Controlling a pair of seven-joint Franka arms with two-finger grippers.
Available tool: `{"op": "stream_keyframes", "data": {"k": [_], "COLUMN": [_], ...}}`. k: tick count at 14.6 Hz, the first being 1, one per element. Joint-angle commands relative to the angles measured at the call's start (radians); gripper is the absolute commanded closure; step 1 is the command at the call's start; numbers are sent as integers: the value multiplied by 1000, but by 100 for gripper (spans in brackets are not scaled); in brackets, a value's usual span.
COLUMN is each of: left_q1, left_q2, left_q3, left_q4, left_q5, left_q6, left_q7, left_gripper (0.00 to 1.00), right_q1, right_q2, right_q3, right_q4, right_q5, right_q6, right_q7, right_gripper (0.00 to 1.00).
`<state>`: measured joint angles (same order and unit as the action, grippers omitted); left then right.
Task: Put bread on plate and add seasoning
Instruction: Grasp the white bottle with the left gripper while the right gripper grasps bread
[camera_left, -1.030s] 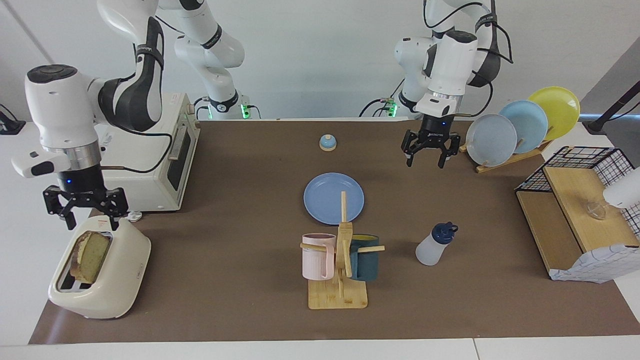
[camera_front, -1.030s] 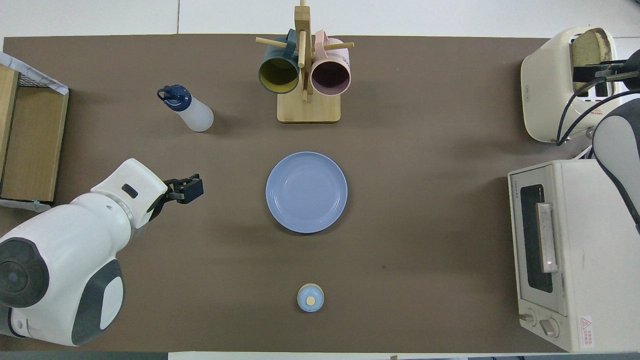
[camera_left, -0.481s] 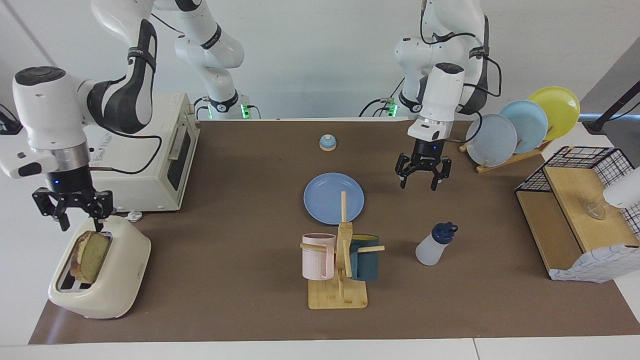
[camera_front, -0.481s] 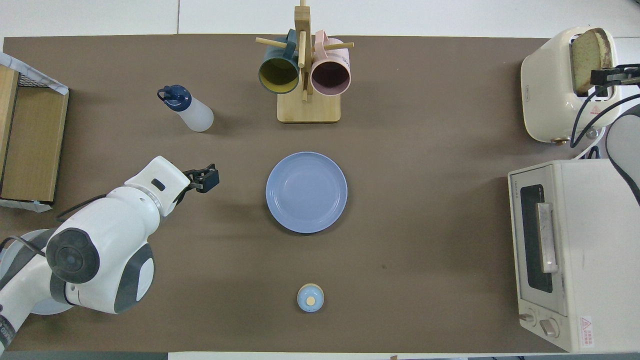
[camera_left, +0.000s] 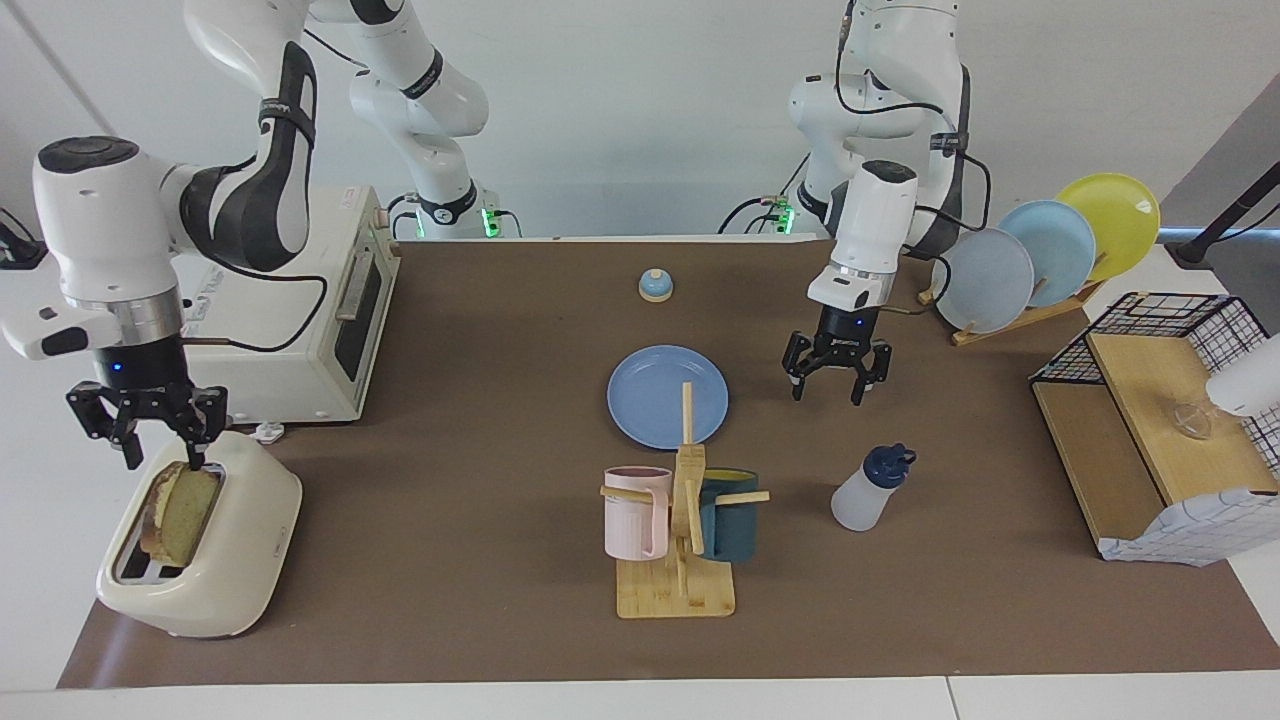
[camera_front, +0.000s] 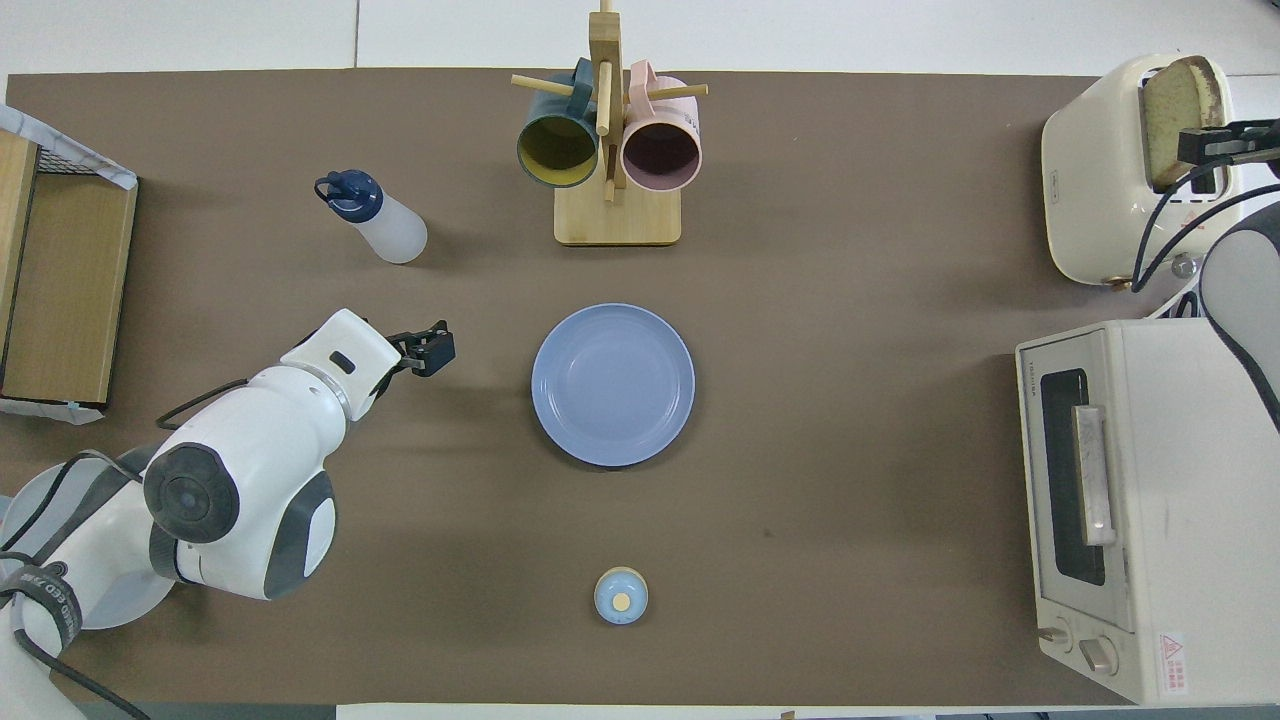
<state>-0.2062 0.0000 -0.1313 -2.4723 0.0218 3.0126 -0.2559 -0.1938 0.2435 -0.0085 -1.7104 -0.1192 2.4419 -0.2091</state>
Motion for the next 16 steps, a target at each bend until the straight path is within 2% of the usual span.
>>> {"op": "stream_keyframes", "data": {"k": [1,4,5,6,8,9,12,16], "left_q1": [-4,4,7,10,11,11,10,-9], "left_q2": [48,69,71,75,97,118,152,178], "left_q3": [9,12,13,15,22,25,47,85], "left_q4": [24,52,59,64,81,99,148,184], "left_q5": [23,24,29,43,52,52,63,78], "left_q6": [49,51,51,51,51,51,51,51], "left_q7": [-22,-22,-20,-19,-19,-19,-19,-19], "left_gripper": [0,0,0,0,0,0,0,0], "right_q1": [-9,-10,-7,-7,-6,-6,5,7], "right_q2": [14,39,40,40,40,40,43,47], "right_q3": [4,4,4,4,5,4,7,13], "right_q4": [6,29,28,29,28,29,73,192], "right_q5": [-11,-11,-11,-11,-11,-14,-68,-111], "right_q6": [35,54,54,54,49,45,16,-145], "right_q7": [-47,-70,-70,-70,-70,-73,-79,-111], "right_gripper": [38,38,42,55,93,100,100,100]}}
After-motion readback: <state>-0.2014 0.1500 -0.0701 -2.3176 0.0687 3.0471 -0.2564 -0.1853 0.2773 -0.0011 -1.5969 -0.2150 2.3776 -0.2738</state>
